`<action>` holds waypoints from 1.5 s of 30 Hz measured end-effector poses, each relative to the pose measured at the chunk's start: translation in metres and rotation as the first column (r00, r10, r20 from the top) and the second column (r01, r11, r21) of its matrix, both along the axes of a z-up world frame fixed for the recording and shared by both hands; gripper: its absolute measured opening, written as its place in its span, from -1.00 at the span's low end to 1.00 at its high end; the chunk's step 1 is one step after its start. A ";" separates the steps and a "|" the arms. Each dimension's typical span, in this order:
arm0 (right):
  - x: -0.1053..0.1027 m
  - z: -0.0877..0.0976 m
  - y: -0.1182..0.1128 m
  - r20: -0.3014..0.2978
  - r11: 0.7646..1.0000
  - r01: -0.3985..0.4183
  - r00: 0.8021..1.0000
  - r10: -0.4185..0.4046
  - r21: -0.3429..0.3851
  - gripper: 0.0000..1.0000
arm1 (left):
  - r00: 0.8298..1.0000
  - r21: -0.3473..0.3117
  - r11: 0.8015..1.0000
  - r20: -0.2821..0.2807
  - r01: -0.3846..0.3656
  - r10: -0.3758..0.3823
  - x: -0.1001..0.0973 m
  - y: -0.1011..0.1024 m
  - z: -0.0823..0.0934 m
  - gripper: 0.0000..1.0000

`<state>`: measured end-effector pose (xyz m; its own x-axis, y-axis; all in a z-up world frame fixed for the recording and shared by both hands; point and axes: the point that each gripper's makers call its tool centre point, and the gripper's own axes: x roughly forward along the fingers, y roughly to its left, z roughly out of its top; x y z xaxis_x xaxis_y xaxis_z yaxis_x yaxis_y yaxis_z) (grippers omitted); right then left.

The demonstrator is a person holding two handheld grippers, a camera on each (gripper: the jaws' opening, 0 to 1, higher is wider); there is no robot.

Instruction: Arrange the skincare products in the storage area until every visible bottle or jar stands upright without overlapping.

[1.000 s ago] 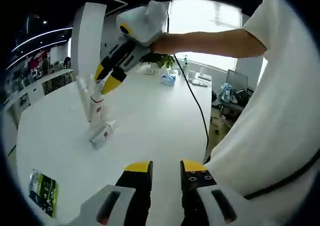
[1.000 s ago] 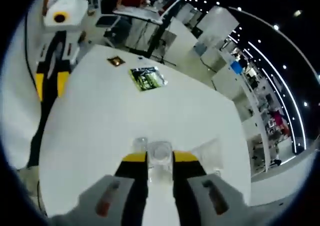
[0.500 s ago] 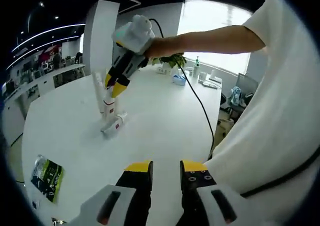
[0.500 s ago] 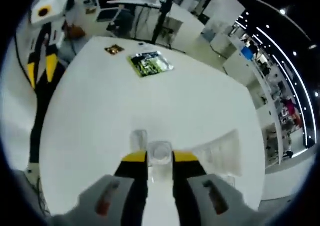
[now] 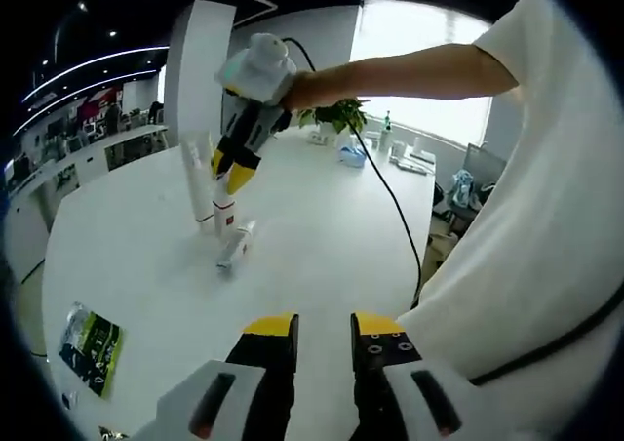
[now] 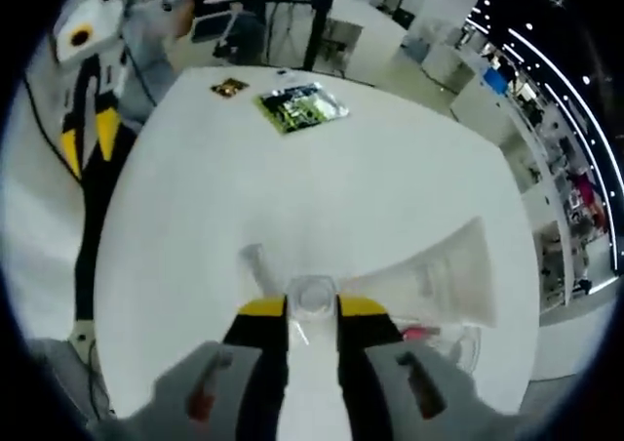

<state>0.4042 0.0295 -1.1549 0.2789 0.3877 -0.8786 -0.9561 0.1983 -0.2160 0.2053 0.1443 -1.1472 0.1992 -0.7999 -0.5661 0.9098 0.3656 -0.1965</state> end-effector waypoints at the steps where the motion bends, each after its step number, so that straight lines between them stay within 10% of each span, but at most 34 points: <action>1: 0.001 -0.001 -0.001 -0.005 1.000 0.002 1.000 -0.002 0.000 -0.69 | 1.000 -0.001 1.000 0.000 -0.001 0.001 0.000 -0.001 0.000 -0.57; 19: 0.020 -0.003 -0.002 -0.039 0.998 0.050 0.998 -0.049 0.033 -0.66 | 0.999 0.010 0.999 -0.004 -0.043 0.043 0.006 0.004 -0.003 -0.57; 45: 0.029 0.029 -0.012 0.144 0.986 0.103 0.982 -0.122 0.133 -0.60 | 1.000 0.022 1.000 -0.014 -0.004 0.004 0.006 -0.005 -0.008 -0.57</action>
<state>0.4328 0.0171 -1.1257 0.4531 0.4501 -0.7695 -0.8842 0.3370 -0.3235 0.2118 0.1393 -1.1551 0.1941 -0.7862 -0.5867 0.9055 0.3736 -0.2011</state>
